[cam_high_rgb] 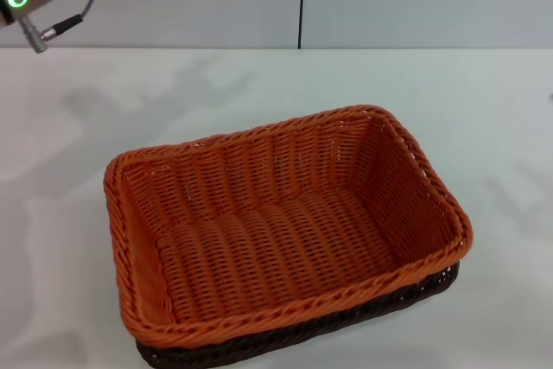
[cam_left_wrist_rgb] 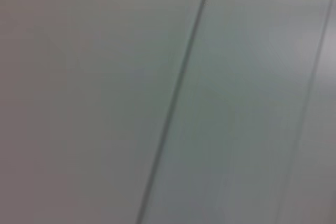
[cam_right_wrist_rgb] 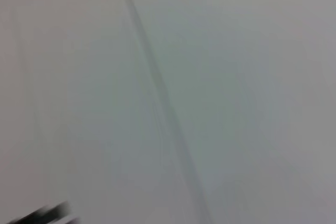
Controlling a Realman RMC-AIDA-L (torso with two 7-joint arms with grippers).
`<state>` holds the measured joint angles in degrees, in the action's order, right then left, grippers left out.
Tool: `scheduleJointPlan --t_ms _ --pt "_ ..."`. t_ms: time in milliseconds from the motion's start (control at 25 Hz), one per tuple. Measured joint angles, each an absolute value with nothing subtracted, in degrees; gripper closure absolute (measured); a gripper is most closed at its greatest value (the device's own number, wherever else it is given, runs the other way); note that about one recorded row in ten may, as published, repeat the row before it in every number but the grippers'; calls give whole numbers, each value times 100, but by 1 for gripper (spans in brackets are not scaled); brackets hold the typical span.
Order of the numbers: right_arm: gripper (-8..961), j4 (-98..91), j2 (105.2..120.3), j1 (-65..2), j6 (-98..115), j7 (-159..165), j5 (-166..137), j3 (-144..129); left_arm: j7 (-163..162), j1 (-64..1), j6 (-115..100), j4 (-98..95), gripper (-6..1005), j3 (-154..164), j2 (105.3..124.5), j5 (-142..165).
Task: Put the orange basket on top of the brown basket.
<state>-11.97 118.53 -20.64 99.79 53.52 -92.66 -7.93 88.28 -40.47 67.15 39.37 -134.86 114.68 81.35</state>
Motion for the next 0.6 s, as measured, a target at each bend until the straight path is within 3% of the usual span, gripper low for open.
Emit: scheduleJointPlan --t_ms 80,240,440,600 --pt "222 -1580 11843 -2078 9819 5355 -8707 -639 9117 -3931 6764 3965 165 -13995 11639 8125" --pt "222 -1851 11841 -2128 9384 5341 -8028 -519 9425 -3815 6803 3951 165 -14465 11757 8081" --pt "222 -1991 11830 -2295 8624 4844 -7029 -448 10244 -3509 7170 3433 165 -15045 11786 7410" --pt "222 -2002 11729 -2558 8136 4538 -6800 -398 10717 -3326 7444 3174 165 -15179 11798 6933"
